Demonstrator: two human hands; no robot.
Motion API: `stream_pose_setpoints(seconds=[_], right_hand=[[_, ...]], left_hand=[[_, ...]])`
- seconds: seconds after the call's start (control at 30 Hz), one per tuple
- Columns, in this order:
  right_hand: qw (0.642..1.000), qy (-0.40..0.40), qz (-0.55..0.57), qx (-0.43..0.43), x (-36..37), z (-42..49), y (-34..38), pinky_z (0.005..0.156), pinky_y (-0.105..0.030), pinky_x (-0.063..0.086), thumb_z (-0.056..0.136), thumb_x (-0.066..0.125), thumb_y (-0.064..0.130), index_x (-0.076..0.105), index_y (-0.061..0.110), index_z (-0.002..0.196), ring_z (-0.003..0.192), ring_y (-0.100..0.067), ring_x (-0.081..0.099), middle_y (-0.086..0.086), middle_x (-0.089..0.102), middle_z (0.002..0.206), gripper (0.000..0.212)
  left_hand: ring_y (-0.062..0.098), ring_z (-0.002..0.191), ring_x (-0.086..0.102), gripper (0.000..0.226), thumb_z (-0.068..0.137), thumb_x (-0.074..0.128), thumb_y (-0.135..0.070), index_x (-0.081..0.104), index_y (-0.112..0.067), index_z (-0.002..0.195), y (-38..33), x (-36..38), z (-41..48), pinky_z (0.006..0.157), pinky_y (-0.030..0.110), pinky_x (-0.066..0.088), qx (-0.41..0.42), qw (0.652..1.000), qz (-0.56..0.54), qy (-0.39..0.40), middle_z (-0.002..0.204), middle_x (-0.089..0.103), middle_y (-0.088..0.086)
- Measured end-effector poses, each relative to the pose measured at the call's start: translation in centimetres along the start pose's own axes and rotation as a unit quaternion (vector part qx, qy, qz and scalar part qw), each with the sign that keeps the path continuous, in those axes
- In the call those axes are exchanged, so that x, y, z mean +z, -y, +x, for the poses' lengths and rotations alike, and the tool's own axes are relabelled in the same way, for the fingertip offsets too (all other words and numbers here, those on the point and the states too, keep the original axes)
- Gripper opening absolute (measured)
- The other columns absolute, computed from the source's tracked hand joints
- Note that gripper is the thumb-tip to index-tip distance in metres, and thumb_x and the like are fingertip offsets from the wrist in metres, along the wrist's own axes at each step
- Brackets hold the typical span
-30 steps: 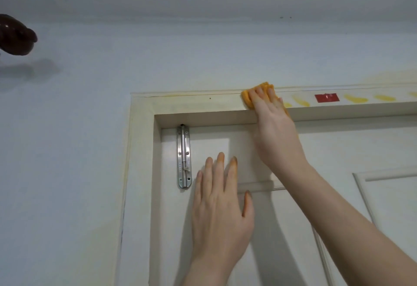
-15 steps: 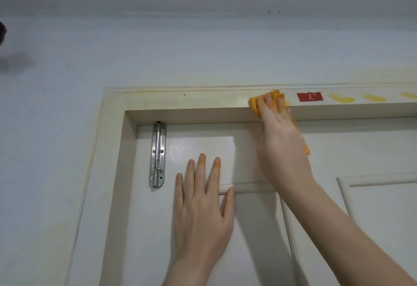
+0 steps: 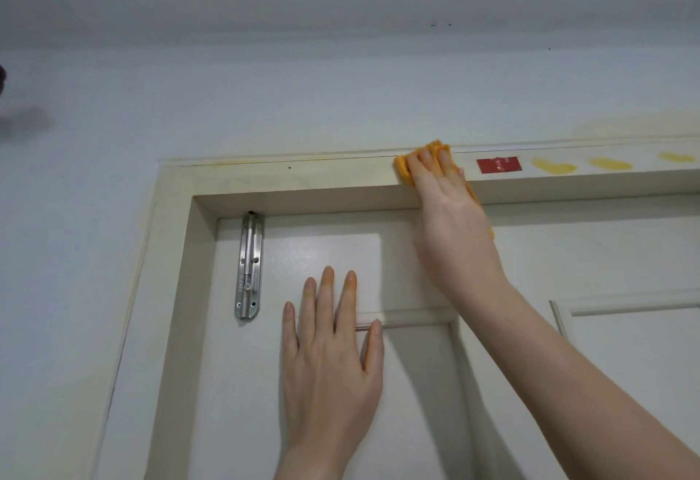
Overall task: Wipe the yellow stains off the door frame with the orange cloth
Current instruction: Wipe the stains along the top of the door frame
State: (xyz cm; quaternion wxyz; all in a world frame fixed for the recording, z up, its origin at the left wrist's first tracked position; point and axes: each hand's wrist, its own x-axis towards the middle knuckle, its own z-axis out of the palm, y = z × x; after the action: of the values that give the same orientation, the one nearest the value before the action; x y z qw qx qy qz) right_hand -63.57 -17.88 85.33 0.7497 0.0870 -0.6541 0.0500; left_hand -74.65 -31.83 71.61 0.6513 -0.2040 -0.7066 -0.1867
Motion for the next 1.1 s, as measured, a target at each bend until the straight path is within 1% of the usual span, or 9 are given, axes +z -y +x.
stream_pose_setpoints(seconds=[0.13,0.27,0.33,0.5,0.67,0.8,0.9,1.0,1.1], right_hand=[[0.997,-0.027,-0.012,0.073,-1.1,-1.4,-1.1,0.129,-0.043,0.018,0.075,0.04,-0.021,0.033,0.008,0.16,0.159,-0.029,0.014,-0.011,0.027,0.169,0.09],[1.0,-0.006,-0.013,-0.009,-0.1,-1.4,0.0,0.128,-0.044,0.018,0.075,0.035,-0.019,0.036,0.003,0.157,0.158,-0.034,0.018,-0.016,0.031,0.166,0.085],[1.0,-0.009,-0.01,-0.016,0.2,0.0,0.1,0.128,-0.047,0.019,0.076,0.034,-0.017,0.04,0.002,0.155,0.157,-0.035,0.021,-0.017,0.035,0.164,0.081],[0.996,-0.037,-0.018,0.073,-1.0,-1.4,-1.7,0.129,-0.038,0.016,0.075,0.042,-0.021,0.034,0.009,0.16,0.159,-0.027,0.016,-0.01,0.028,0.168,0.09],[1.0,-0.008,-0.018,-0.018,-0.5,0.1,-1.1,0.128,-0.041,0.017,0.078,0.035,-0.017,0.041,0.005,0.155,0.158,-0.032,0.021,-0.014,0.034,0.165,0.08],[0.999,-0.033,-0.025,0.023,-1.5,-0.1,-2.9,0.128,-0.044,0.019,0.075,0.039,-0.021,0.039,0.003,0.156,0.157,-0.033,0.021,-0.015,0.034,0.165,0.084],[0.999,-0.025,-0.038,-0.006,-1.3,-1.8,-3.2,0.126,-0.051,0.023,0.074,0.036,-0.019,0.038,0.0,0.156,0.156,-0.038,0.022,-0.019,0.034,0.164,0.084],[0.998,-0.009,-0.044,-0.042,-1.7,0.0,-4.0,0.127,-0.049,0.021,0.077,0.035,-0.016,0.04,0.0,0.154,0.156,-0.038,0.023,-0.019,0.037,0.163,0.079],[0.998,-0.016,-0.058,-0.011,-3.3,0.7,-6.5,0.129,-0.046,0.015,0.079,0.04,-0.02,0.039,0.0,0.155,0.156,-0.037,0.022,-0.019,0.035,0.164,0.078]], left_hand=[[0.015,0.171,-0.001,0.07,0.111,0.02,-0.063,0.014,-0.035,0.175,-0.1,-0.1,-0.1,0.138,0.049,0.009,0.002,1.0,-0.001,0.001,0.184,0.005,-0.008],[0.018,0.171,0.005,0.07,0.112,0.019,-0.063,0.018,-0.033,0.175,-0.1,0.0,0.0,0.138,0.05,0.011,0.005,1.0,0.014,0.0,0.184,0.009,-0.005],[0.018,0.171,0.004,0.07,0.112,0.017,-0.063,0.018,-0.033,0.175,-0.1,0.1,0.0,0.138,0.05,0.012,0.002,1.0,0.014,-0.005,0.184,0.009,-0.006],[0.016,0.171,0.0,0.07,0.111,0.019,-0.063,0.015,-0.034,0.175,-0.4,0.1,-0.3,0.138,0.049,0.008,-0.005,1.0,0.007,-0.006,0.184,0.006,-0.007],[0.021,0.17,0.013,0.069,0.111,0.027,-0.06,0.027,-0.029,0.173,-1.2,0.4,-0.1,0.137,0.053,0.015,-0.015,1.0,0.009,-0.016,0.183,0.018,-0.003],[0.019,0.171,0.009,0.069,0.111,0.026,-0.058,0.026,-0.029,0.173,-2.5,0.9,-0.3,0.138,0.049,0.008,-0.011,1.0,-0.011,-0.019,0.183,0.015,-0.004],[0.017,0.171,0.005,0.068,0.111,0.024,-0.059,0.024,-0.031,0.174,-3.6,1.5,-0.3,0.137,0.047,0.002,-0.002,1.0,-0.02,-0.014,0.184,0.012,-0.006],[0.016,0.171,0.003,0.068,0.111,0.023,-0.059,0.021,-0.032,0.174,-5.2,2.0,-0.1,0.137,0.046,0.0,-0.005,1.0,-0.023,-0.016,0.184,0.009,-0.007],[0.015,0.171,-0.001,0.069,0.111,0.023,-0.059,0.018,-0.033,0.174,-6.9,2.3,0.1,0.138,0.044,-0.001,-0.013,0.999,-0.025,-0.024,0.184,0.006,-0.008]])
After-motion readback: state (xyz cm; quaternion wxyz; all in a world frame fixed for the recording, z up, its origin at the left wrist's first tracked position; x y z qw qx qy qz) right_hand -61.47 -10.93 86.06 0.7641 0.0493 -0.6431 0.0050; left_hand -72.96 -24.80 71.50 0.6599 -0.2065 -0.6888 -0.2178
